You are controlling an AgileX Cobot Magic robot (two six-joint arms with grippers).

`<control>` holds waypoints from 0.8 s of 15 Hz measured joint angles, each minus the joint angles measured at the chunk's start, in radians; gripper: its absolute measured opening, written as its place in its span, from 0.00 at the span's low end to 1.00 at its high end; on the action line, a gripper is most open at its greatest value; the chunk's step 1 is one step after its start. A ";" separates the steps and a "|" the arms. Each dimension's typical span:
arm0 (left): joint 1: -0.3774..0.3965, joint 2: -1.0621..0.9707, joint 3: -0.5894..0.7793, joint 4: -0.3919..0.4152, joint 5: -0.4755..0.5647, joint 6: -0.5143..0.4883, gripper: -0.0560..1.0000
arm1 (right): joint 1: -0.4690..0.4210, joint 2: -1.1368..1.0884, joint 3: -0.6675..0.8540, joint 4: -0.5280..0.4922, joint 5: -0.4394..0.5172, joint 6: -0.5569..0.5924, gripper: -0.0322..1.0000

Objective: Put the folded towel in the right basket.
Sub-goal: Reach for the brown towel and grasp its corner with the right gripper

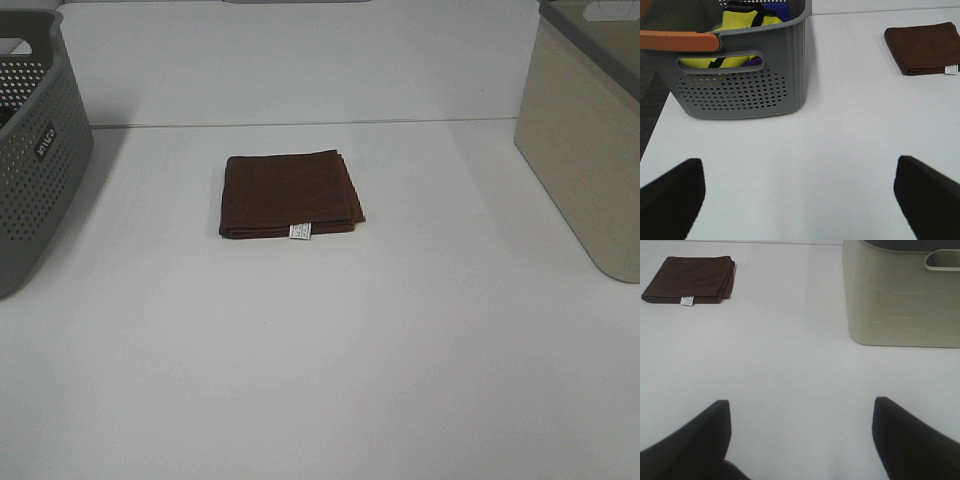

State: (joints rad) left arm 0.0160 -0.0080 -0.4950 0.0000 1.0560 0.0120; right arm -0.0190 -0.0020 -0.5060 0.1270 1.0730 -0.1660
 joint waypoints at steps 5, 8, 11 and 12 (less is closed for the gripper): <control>0.000 0.000 0.000 0.000 0.000 0.000 0.98 | 0.000 0.000 0.000 0.000 0.000 0.000 0.75; 0.000 0.000 0.000 0.000 0.000 0.000 0.98 | 0.000 0.000 0.000 0.000 0.000 0.000 0.75; 0.000 0.000 0.000 0.000 0.000 0.000 0.98 | 0.000 0.000 0.000 0.000 0.000 0.000 0.75; 0.000 0.000 0.000 0.000 0.000 0.000 0.98 | 0.000 0.000 0.000 0.000 0.000 0.000 0.75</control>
State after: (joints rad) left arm 0.0160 -0.0080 -0.4950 0.0000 1.0560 0.0120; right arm -0.0190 -0.0020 -0.5060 0.1270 1.0730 -0.1660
